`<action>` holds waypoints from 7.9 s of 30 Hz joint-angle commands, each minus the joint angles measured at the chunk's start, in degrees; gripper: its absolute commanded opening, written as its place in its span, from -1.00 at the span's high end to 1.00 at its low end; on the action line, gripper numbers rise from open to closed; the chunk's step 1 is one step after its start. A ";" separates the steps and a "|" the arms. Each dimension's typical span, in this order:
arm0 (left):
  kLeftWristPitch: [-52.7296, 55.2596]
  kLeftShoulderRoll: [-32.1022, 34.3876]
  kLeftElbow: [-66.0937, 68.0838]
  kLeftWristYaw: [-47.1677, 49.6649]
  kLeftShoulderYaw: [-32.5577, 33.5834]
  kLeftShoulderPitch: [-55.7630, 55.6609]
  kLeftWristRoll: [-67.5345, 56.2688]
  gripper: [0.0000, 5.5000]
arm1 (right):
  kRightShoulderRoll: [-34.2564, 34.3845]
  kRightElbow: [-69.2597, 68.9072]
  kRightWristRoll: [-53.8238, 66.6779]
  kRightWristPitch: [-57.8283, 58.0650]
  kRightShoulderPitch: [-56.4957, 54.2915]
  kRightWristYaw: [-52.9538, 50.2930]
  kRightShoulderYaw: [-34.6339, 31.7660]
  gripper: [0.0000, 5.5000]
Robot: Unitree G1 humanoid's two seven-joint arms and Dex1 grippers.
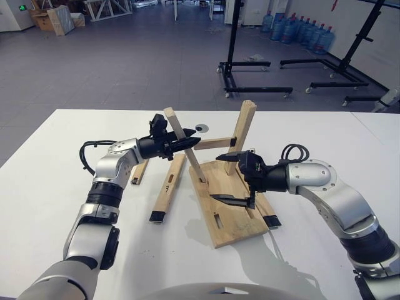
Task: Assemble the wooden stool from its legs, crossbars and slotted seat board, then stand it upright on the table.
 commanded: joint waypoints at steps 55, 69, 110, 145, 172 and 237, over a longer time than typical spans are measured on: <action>-1.91 0.34 3.12 0.01 -4.07 -3.57 6.39 0.27 | 8.48 17.99 -35.86 -16.82 -30.53 -23.79 9.17 -0.96; -1.29 -0.04 2.17 0.73 -3.95 -3.23 6.19 0.27 | 11.59 29.83 -44.72 -22.53 -14.47 -25.91 15.13 -0.96; -5.88 -0.02 4.40 2.41 -8.88 -0.93 10.43 0.27 | 14.16 23.26 -40.71 -23.16 -29.42 -25.26 0.61 -0.96; 22.13 14.68 -41.83 18.83 16.92 25.13 -4.72 -0.72 | 12.73 17.18 -46.55 -22.76 -16.99 -27.89 0.29 -0.96; 11.35 2.59 -8.49 48.73 6.08 22.54 15.97 -0.56 | 17.38 13.57 -13.83 8.77 -20.28 -37.36 -35.49 -0.96; 4.40 -4.31 -39.69 44.18 0.34 -4.48 6.77 0.54 | 44.07 29.55 52.67 18.72 -44.05 -63.66 -39.22 -0.96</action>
